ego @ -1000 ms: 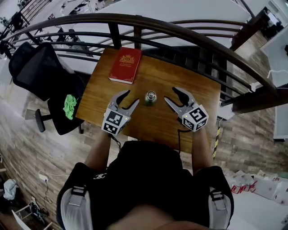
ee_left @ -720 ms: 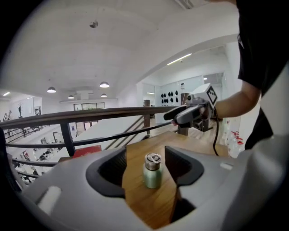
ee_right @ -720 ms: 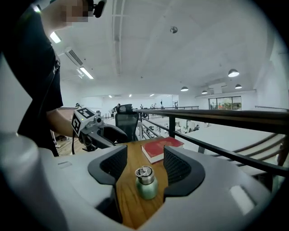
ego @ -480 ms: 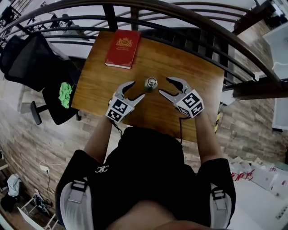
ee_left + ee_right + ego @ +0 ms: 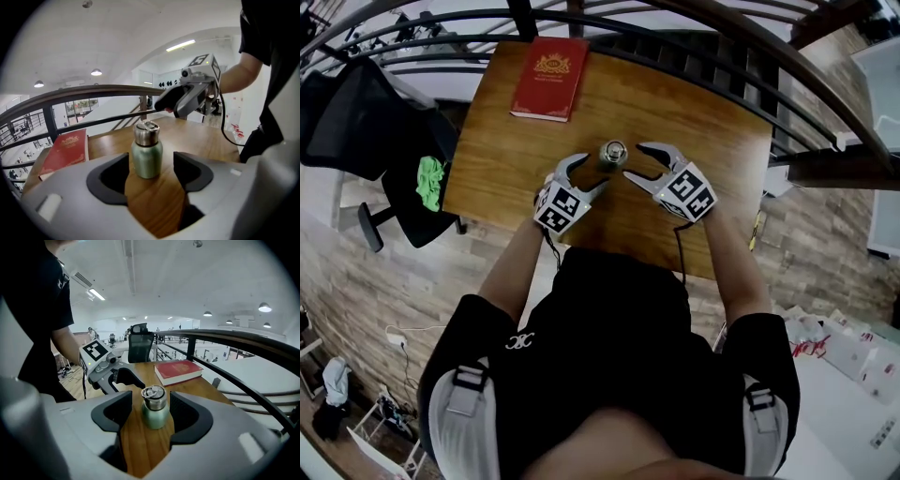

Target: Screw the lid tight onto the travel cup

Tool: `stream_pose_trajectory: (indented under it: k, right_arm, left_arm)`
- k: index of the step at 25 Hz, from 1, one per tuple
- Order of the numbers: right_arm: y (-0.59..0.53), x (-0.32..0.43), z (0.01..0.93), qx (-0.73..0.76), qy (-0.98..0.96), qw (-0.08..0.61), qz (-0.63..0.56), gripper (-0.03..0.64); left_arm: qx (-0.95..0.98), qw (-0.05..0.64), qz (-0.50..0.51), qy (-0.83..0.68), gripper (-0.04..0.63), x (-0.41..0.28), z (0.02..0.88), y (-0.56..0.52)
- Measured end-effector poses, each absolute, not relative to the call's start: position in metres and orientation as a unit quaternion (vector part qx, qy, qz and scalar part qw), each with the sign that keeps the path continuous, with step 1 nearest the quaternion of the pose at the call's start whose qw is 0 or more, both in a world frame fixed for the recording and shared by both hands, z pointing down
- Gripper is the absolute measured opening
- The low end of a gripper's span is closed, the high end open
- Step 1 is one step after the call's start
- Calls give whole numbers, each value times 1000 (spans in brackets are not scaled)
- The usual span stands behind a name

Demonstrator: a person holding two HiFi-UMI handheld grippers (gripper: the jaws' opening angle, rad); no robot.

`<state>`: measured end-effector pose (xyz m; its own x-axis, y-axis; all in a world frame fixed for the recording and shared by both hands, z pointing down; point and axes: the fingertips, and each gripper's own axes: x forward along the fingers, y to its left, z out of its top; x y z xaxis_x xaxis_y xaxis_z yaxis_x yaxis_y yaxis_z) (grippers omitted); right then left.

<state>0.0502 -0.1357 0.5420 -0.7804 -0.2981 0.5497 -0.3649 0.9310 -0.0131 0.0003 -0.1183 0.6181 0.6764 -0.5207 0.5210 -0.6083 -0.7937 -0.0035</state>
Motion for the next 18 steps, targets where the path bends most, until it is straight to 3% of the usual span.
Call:
stream_pose_trajectory:
  k: [18]
  right_arm:
    - [-151, 25, 573, 93, -936, 338, 36, 258]
  left_arm:
    - [911, 86, 264, -306, 370, 28, 657, -152]
